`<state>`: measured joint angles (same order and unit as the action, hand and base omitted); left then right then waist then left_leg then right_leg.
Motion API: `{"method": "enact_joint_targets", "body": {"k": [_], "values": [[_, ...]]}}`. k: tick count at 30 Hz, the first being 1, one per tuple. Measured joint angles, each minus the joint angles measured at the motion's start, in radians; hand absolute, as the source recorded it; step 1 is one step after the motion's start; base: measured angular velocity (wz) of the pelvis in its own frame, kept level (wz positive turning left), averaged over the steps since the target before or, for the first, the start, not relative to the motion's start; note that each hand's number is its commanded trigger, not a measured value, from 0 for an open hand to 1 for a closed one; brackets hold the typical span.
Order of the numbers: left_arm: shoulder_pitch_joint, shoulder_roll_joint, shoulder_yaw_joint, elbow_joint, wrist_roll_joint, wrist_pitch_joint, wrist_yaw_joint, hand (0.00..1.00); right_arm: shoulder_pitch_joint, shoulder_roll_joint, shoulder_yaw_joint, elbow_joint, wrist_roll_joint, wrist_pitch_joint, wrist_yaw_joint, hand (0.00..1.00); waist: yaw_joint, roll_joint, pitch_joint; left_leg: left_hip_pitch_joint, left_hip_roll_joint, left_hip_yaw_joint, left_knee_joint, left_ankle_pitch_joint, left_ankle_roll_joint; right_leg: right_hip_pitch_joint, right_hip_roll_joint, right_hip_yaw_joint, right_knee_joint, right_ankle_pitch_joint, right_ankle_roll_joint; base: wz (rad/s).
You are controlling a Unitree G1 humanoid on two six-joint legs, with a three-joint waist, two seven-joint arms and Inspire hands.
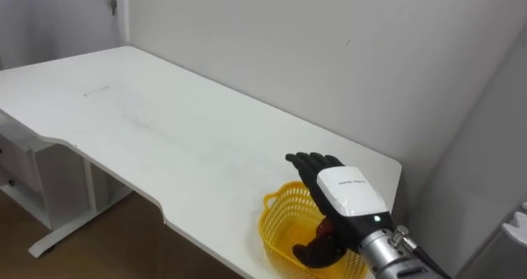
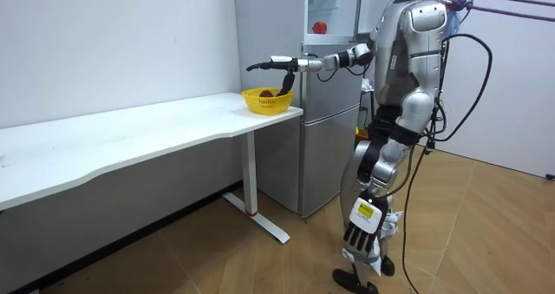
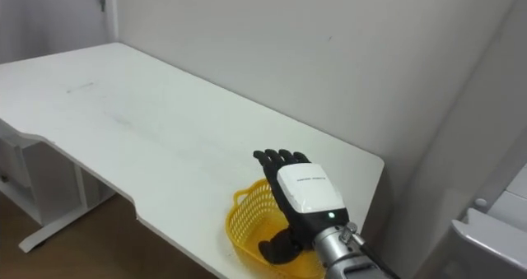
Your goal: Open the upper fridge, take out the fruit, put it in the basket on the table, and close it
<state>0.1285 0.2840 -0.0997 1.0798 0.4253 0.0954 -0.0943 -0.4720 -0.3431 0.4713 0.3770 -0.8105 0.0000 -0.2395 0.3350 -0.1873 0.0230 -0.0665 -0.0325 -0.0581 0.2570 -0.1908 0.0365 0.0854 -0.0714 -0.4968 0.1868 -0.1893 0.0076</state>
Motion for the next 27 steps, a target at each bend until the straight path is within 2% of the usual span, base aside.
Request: {"method": "enact_joint_targets", "body": {"k": [2, 4, 7, 11, 13, 17, 21, 24, 27], "values": [[0.0, -0.005, 0.006, 0.0, 0.005, 0.0, 0.0, 0.0, 0.0, 0.0, -0.003, -0.005, 0.0, -0.005, 0.0, 0.0, 0.0, 0.005, -0.0022, -0.003, 0.0, 0.001, 0.001, 0.0, 0.0, -0.001, 0.0, 0.0, -0.001, 0.0, 0.0, 0.0], [0.001, -0.013, 0.009, 0.002, 0.006, 0.0, 0.0, 0.0, 0.0, 0.0, -0.006, -0.007, 0.01, -0.018, 0.0, 0.0, 0.0, 0.017, -0.0089, 0.0, -0.001, 0.002, 0.001, 0.0, 0.0, 0.001, 0.0, 0.001, -0.001, 0.0, 0.0, 0.0], [0.001, -0.022, 0.019, 0.01, 0.005, -0.001, 0.0, 0.0, 0.0, 0.0, -0.018, -0.013, 0.059, -0.037, 0.0, 0.0, -0.001, 0.035, -0.0121, 0.011, 0.0, 0.002, -0.003, 0.001, 0.0, 0.01, 0.0, 0.003, 0.0, 0.0, 0.0, 0.0], [0.003, -0.027, 0.033, 0.021, 0.006, -0.001, 0.004, 0.0, -0.001, -0.001, -0.065, -0.05, 0.111, -0.047, -0.032, 0.0, -0.004, 0.043, -0.0152, 0.012, 0.0, 0.001, -0.004, 0.001, 0.0, 0.012, 0.003, 0.02, -0.001, 0.0, 0.0, 0.0], [0.017, -0.031, 0.043, 0.02, 0.006, -0.001, 0.006, 0.0, -0.001, 0.0, -0.101, -0.077, 0.116, -0.053, -0.053, 0.0, -0.011, 0.053, -0.0087, 0.027, 0.0, 0.004, -0.006, 0.001, 0.0, 0.019, 0.001, 0.03, -0.001, 0.0, 0.0, -0.04], [0.024, -0.042, 0.059, 0.021, 0.011, -0.001, 0.004, 0.0, 0.002, 0.008, -0.149, -0.185, 0.114, -0.054, -0.068, 0.0, -0.035, 0.064, -0.0073, 0.026, 0.0, 0.008, -0.003, 0.001, 0.0, 0.019, 0.001, 0.031, -0.001, 0.0, 0.0, -0.04], [0.024, -0.058, 0.058, 0.013, 0.016, -0.001, 0.011, 0.0, 0.01, 0.028, -0.164, -0.331, 0.141, -0.056, -0.097, 0.0, -0.059, 0.089, -0.0141, 0.041, 0.004, 0.033, -0.009, 0.001, 0.0, 0.02, -0.002, 0.053, -0.001, 0.0, 0.0, -0.16], [0.028, -0.075, 0.058, 0.012, 0.016, -0.002, 0.032, 0.0, 0.032, 0.04, -0.168, -0.414, 0.138, -0.073, -0.101, 0.0, -0.085, 0.114, -0.026, 0.052, 0.004, 0.052, -0.023, 0.004, 0.004, 0.023, -0.004, 0.062, -0.001, 0.0, 0.0, -0.16], [0.042, -0.076, 0.073, 0.001, 0.019, -0.008, 0.038, 0.0, 0.088, 0.05, -0.197, -0.493, 0.138, -0.075, -0.113, 0.0, -0.098, 0.126, -0.0285, 0.073, 0.005, 0.065, -0.037, 0.004, 0.005, 0.03, -0.007, 0.085, 0.002, 0.0, 0.0, -0.16]]}}
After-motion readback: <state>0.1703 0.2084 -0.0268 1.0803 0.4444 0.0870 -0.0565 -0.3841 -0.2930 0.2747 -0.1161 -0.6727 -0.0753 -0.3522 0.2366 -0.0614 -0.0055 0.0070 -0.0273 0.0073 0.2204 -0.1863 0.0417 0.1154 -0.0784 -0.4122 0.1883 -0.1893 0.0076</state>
